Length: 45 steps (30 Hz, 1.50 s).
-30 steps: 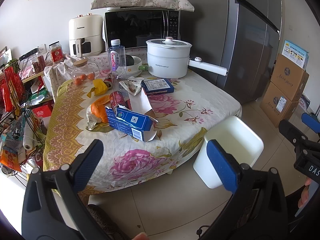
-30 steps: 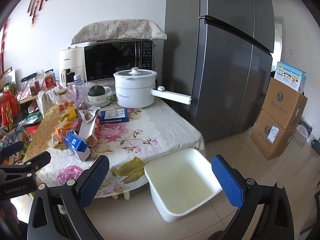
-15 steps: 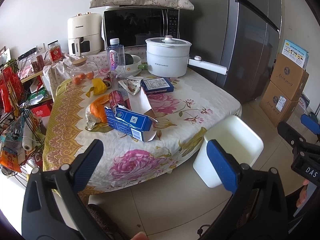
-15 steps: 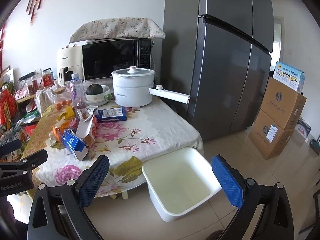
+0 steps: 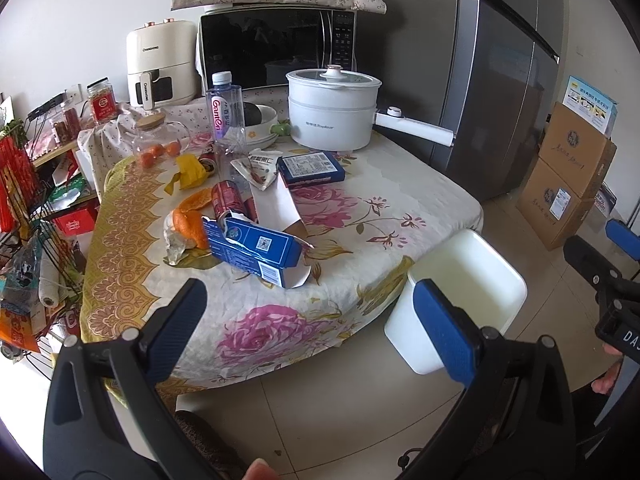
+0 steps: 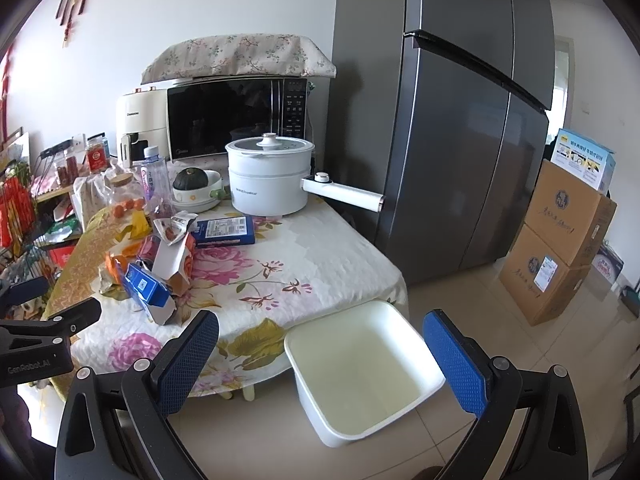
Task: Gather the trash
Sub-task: 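Reach the left tool to the blue milk carton and close on it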
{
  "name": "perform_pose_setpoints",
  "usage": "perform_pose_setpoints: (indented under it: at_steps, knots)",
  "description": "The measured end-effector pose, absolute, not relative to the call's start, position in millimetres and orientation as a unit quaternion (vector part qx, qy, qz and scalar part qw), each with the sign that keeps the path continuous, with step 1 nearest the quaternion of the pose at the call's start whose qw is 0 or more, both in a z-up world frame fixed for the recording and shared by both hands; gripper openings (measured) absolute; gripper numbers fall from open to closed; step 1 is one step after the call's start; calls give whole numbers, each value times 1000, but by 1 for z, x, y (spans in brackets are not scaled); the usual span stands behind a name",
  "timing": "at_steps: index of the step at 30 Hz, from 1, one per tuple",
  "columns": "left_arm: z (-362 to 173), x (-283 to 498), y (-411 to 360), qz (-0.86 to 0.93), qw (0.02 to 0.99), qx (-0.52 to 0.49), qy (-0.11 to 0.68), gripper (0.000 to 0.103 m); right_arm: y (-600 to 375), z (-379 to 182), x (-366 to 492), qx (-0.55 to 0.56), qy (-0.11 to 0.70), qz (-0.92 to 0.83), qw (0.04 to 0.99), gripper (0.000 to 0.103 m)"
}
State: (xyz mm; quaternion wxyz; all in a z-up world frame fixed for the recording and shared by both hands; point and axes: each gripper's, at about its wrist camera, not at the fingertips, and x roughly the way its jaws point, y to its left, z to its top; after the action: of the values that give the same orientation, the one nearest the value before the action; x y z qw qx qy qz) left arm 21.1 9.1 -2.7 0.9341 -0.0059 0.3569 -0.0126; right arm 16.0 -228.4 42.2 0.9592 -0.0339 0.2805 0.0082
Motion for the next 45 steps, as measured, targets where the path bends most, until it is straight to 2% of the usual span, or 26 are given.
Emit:
perform_pose_setpoints:
  at_steps: [6, 9, 15, 19, 24, 33, 41, 43, 45]
  knots:
    - [4, 43, 26, -9, 929, 14, 369, 102, -226, 59, 40, -16, 301, 53, 952, 103]
    - [-2, 62, 42, -14, 915, 19, 404, 102, -219, 59, 61, -14, 332, 80, 940, 103]
    - [-36, 100, 81, -32, 868, -69, 491, 102, -204, 39, 105, -20, 385, 109, 916, 103]
    - [-63, 125, 97, -33, 841, -154, 517, 102, -203, 8, 123, -17, 421, 107, 901, 103]
    - [-90, 160, 91, -19, 817, -206, 538, 102, -203, -15, 141, -25, 458, 100, 883, 103]
    - [-118, 201, 74, 49, 815, -200, 542, 102, -195, -23, 158, -10, 482, 113, 869, 103]
    - [-143, 192, 95, 16, 788, -240, 567, 79, -183, -26, 157, -22, 485, 122, 866, 103]
    - [-144, 187, 102, 4, 785, -244, 570, 68, -182, -27, 157, -24, 485, 120, 866, 103]
    - [-142, 180, 106, -11, 786, -242, 569, 62, -180, -29, 156, -27, 486, 119, 865, 103]
